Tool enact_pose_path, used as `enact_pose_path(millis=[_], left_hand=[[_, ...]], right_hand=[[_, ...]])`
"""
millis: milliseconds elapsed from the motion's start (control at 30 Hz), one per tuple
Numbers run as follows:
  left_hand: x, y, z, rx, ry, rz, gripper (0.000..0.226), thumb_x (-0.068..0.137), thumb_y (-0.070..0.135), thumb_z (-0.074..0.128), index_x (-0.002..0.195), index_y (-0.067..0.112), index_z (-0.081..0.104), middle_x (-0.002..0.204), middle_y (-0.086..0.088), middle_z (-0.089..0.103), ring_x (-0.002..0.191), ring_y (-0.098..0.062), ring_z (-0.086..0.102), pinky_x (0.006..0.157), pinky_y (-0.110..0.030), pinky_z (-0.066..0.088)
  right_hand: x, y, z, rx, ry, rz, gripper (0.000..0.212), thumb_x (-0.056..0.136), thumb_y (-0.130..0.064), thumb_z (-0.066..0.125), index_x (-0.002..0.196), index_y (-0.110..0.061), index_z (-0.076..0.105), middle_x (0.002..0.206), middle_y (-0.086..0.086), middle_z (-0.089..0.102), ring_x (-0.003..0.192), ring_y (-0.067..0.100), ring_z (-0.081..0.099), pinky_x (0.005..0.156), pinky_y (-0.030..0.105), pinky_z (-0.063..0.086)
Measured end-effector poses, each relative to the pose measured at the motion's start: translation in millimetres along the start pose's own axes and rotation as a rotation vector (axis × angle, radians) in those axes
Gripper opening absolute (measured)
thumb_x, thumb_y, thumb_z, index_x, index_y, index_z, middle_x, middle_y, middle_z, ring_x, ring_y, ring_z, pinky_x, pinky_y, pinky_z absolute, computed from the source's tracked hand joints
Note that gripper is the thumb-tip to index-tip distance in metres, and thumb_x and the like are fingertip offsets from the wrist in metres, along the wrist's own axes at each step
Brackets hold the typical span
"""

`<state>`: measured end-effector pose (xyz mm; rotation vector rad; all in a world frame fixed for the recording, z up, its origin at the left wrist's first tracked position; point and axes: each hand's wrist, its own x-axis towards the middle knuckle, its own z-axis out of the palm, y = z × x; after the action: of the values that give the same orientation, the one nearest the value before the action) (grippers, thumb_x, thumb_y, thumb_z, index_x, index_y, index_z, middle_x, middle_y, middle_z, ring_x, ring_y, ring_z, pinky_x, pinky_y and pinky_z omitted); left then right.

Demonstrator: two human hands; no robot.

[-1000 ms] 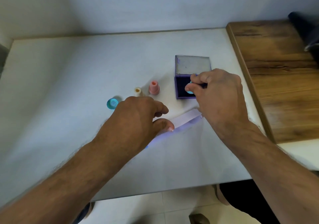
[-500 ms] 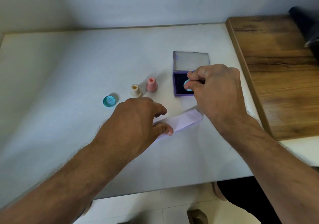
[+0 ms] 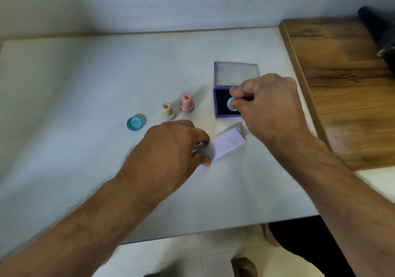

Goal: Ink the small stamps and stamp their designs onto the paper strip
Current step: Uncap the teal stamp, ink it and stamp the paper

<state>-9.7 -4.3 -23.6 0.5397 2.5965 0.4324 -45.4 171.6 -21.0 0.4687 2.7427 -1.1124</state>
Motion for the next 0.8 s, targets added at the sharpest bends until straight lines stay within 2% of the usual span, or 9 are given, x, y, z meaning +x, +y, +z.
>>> enact_pose_path(millis=[100, 233, 333, 400, 467, 533, 633, 700, 800], left_hand=[[1, -2, 2, 0.006, 0.009, 0.030, 0.034, 0.089, 0.044, 0.062, 0.122, 0.036, 0.064, 0.113, 0.010, 0.064, 0.099, -0.009, 0.057, 0.080, -0.015, 0.039], [0, -5, 4, 0.016, 0.056, 0.049, 0.031, 0.088, 0.043, 0.064, 0.118, 0.037, 0.066, 0.108, 0.010, 0.065, 0.096, -0.009, 0.058, 0.083, -0.022, 0.047], [1, -6, 4, 0.031, 0.091, 0.078, 0.027, 0.089, 0.041, 0.063, 0.115, 0.037, 0.068, 0.105, 0.010, 0.064, 0.095, -0.010, 0.058, 0.073, -0.021, 0.042], [3, -6, 4, 0.030, 0.090, 0.093, 0.026, 0.090, 0.040, 0.061, 0.116, 0.037, 0.067, 0.106, 0.009, 0.065, 0.096, -0.010, 0.058, 0.072, -0.020, 0.038], [4, -8, 5, 0.024, 0.120, 0.112, 0.024, 0.091, 0.039, 0.060, 0.114, 0.036, 0.068, 0.105, 0.008, 0.065, 0.095, -0.011, 0.058, 0.074, -0.022, 0.044], [3, -10, 7, 0.027, 0.156, 0.135, 0.022, 0.090, 0.038, 0.061, 0.110, 0.036, 0.070, 0.102, 0.008, 0.066, 0.092, -0.012, 0.059, 0.076, -0.027, 0.049], [2, -13, 13, 0.025, 0.234, 0.174, 0.013, 0.084, 0.034, 0.069, 0.096, 0.033, 0.075, 0.088, 0.007, 0.068, 0.080, -0.015, 0.061, 0.065, -0.030, 0.049], [3, -14, 14, 0.046, 0.267, 0.196, 0.007, 0.080, 0.029, 0.073, 0.086, 0.030, 0.076, 0.078, 0.005, 0.068, 0.071, -0.016, 0.061, 0.057, -0.027, 0.046], [5, -14, 16, 0.064, 0.298, 0.234, 0.003, 0.078, 0.024, 0.076, 0.080, 0.027, 0.076, 0.070, 0.003, 0.067, 0.063, -0.016, 0.058, 0.054, -0.024, 0.039]], right_hand=[[-4, -2, -1, -0.149, 0.058, -0.072, 0.025, 0.085, -0.020, 0.073, 0.110, -0.016, 0.073, 0.108, 0.000, 0.072, 0.089, 0.012, 0.065, 0.086, 0.011, 0.048], [-5, 2, 0, -0.122, 0.099, -0.123, 0.023, 0.081, -0.022, 0.076, 0.104, -0.017, 0.075, 0.098, -0.002, 0.074, 0.078, 0.006, 0.062, 0.079, 0.009, 0.046], [-7, 8, 5, -0.040, 0.181, -0.101, 0.023, 0.078, -0.023, 0.078, 0.100, -0.019, 0.075, 0.084, -0.007, 0.071, 0.071, 0.000, 0.064, 0.073, 0.012, 0.053], [-8, 8, 6, 0.232, 0.202, 0.017, 0.021, 0.076, -0.019, 0.079, 0.097, -0.018, 0.076, 0.084, -0.004, 0.073, 0.072, 0.007, 0.070, 0.071, 0.021, 0.059], [-9, 3, 7, 0.666, 0.154, 0.179, 0.018, 0.077, -0.007, 0.078, 0.094, -0.012, 0.075, 0.087, 0.004, 0.075, 0.077, 0.015, 0.074, 0.071, 0.027, 0.060], [-11, -5, 10, 1.029, 0.075, 0.313, 0.016, 0.081, 0.000, 0.070, 0.095, -0.006, 0.073, 0.092, 0.009, 0.075, 0.083, 0.019, 0.075, 0.071, 0.027, 0.060], [-19, -11, 18, 1.457, -0.093, 0.431, 0.017, 0.089, 0.001, 0.059, 0.103, 0.003, 0.067, 0.092, 0.011, 0.075, 0.082, 0.019, 0.074, 0.066, 0.024, 0.060], [-25, -9, 21, 1.598, -0.193, 0.469, 0.018, 0.091, 0.002, 0.054, 0.105, 0.007, 0.065, 0.092, 0.013, 0.074, 0.081, 0.019, 0.072, 0.062, 0.023, 0.059], [-31, -4, 27, 1.621, -0.275, 0.459, 0.018, 0.093, 0.002, 0.051, 0.104, 0.006, 0.065, 0.087, 0.012, 0.073, 0.075, 0.019, 0.071, 0.061, 0.022, 0.059]])
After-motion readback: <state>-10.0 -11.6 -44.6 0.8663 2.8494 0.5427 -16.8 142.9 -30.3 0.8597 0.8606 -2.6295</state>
